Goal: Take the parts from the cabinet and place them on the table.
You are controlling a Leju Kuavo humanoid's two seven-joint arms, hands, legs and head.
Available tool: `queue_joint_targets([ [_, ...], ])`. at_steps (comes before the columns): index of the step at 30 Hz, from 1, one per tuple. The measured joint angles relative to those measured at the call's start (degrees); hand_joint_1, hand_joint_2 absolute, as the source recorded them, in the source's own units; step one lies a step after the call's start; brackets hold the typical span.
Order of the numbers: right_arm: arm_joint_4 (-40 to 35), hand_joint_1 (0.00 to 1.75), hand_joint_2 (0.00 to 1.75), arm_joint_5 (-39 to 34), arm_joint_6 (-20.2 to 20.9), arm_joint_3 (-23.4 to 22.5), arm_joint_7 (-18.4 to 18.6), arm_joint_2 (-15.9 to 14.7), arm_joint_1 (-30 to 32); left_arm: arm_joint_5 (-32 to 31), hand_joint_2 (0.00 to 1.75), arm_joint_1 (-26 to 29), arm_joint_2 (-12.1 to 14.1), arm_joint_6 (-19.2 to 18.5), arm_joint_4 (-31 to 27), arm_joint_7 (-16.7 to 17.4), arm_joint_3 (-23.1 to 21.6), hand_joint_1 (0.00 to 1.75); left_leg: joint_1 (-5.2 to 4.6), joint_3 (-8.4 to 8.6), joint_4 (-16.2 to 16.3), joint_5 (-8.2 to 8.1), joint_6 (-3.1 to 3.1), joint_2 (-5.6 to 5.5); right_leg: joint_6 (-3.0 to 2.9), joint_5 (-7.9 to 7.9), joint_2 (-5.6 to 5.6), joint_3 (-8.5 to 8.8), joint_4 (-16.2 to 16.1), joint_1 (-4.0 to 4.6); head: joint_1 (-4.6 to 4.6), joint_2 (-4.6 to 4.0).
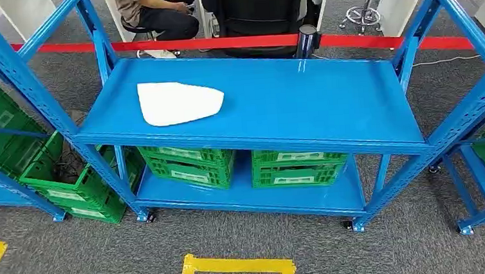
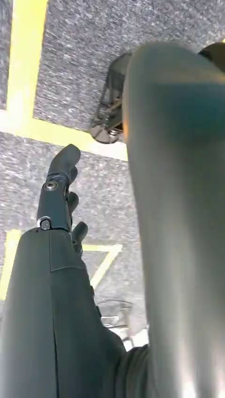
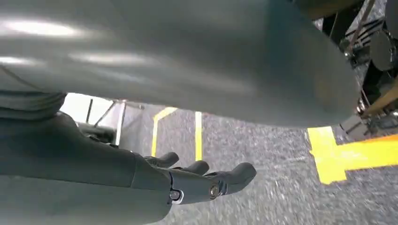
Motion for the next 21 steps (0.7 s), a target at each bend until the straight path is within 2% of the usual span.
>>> queue_joint_targets([
  [14, -3.34, 0.00, 0.00, 13.94, 1.31, -4.02, -5.46, -1.40, 3.71, -22.92, 0.00, 3.96, 2.34, -6.55, -3.67, -1.16, 11.91, 0.00, 0.00, 0.01, 0.00, -0.08, 0.09, 0.00, 0.01, -0.06, 0.00, 0.00, 0.00, 0.00, 0.02, 0.00],
  [21, -4.31, 0.00, 0.00, 15.10, 1.38, -5.07, -5.97, -1.66, 4.22, -24.84, 0.00, 4.64, 2.73, -7.10, -4.74, -1.22, 15.21, 0.00, 0.00, 0.02, 0.00, -0.08, 0.09, 0.00, 0.02, -0.06, 0.00, 0.00, -0.01, 0.00, -0.02, 0.00],
])
